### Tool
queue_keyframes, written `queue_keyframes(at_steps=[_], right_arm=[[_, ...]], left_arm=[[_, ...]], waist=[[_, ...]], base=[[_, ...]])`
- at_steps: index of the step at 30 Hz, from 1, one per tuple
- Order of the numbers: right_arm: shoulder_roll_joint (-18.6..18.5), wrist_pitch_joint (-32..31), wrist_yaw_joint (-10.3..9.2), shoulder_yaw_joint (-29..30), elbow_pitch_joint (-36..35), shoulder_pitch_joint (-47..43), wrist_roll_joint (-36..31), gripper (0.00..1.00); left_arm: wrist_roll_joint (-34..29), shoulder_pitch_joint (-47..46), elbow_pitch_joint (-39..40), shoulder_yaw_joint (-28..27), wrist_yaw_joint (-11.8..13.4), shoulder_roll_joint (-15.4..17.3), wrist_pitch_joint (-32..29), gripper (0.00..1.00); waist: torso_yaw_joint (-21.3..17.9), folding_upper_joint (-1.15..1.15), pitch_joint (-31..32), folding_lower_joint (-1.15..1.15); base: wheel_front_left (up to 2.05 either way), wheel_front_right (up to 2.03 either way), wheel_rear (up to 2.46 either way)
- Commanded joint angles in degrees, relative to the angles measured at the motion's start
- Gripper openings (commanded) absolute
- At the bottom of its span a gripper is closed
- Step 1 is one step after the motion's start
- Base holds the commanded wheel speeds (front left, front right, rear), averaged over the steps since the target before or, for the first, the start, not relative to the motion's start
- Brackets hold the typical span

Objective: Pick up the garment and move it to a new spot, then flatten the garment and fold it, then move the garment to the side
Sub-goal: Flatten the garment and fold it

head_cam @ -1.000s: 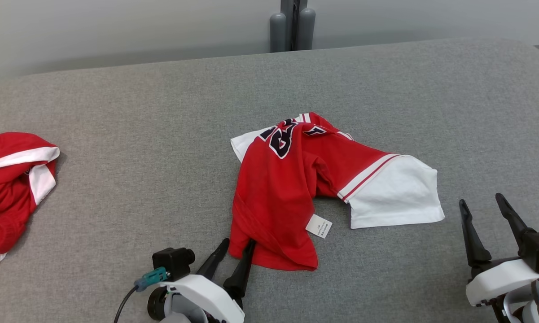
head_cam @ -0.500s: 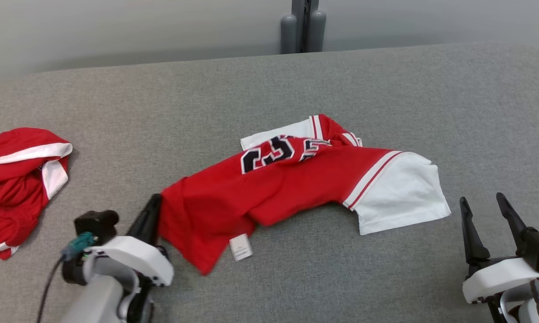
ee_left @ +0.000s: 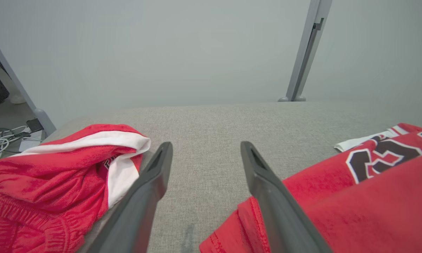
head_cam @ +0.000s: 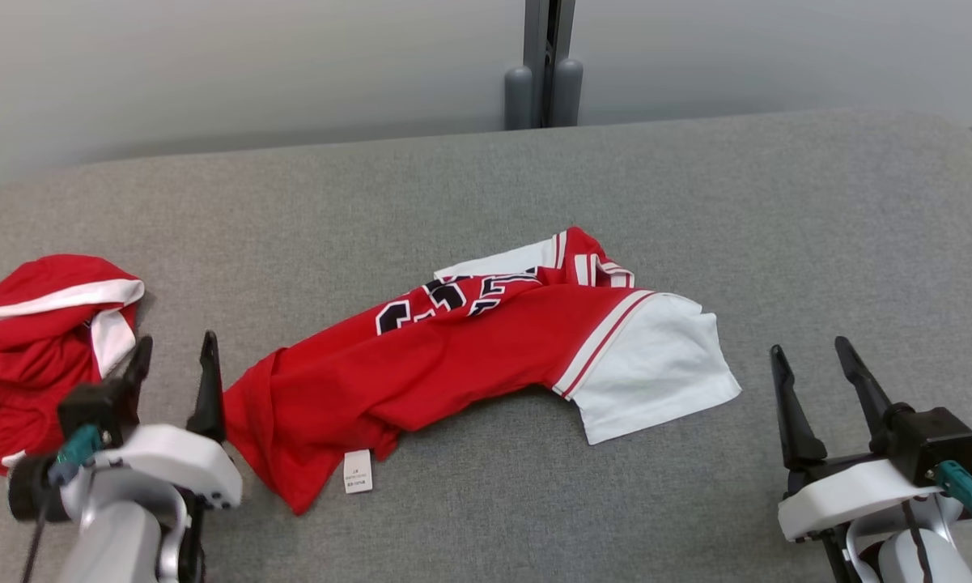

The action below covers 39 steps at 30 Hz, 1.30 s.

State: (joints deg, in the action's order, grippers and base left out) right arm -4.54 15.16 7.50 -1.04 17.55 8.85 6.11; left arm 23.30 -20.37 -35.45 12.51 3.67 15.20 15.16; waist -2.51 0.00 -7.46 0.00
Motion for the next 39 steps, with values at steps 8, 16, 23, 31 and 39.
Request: queue_keyframes(at_steps=[8,16,23,31,39], right_arm=[[1.18,0.0,-0.02,-0.09,0.29,-3.31,-0.44,1.0],[1.5,0.0,-0.02,0.06,2.22,-6.01,0.08,1.0],[1.51,-0.01,-0.02,-0.78,3.14,-5.72,0.13,1.0],[1.49,-0.01,-0.02,-2.31,4.17,-3.55,0.28,1.0],[1.5,-0.01,-0.02,-1.68,4.61,-2.26,-0.27,1.0]], left_arm=[[-7.39,15.54,13.28,-10.1,0.97,-9.17,0.0,1.0],[-10.73,23.27,13.71,-10.14,-1.77,-12.03,0.0,1.0],[-9.46,22.7,11.72,-6.83,-3.59,-12.18,0.0,1.0],[-2.73,19.08,4.0,-2.24,-4.26,-12.17,0.0,1.0],[0.59,16.1,1.31,-0.38,-4.85,-12.14,0.0,1.0]], waist=[[1.34,0.0,6.03,0.0],[2.76,0.0,8.22,0.0],[2.95,0.0,7.29,0.0],[1.64,0.0,4.13,0.0],[1.34,0.0,1.45,0.0]], base=[[0.0,0.0,0.0],[0.0,0.0,0.0],[0.0,0.0,0.0],[0.0,0.0,0.0],[0.0,0.0,0.0]])
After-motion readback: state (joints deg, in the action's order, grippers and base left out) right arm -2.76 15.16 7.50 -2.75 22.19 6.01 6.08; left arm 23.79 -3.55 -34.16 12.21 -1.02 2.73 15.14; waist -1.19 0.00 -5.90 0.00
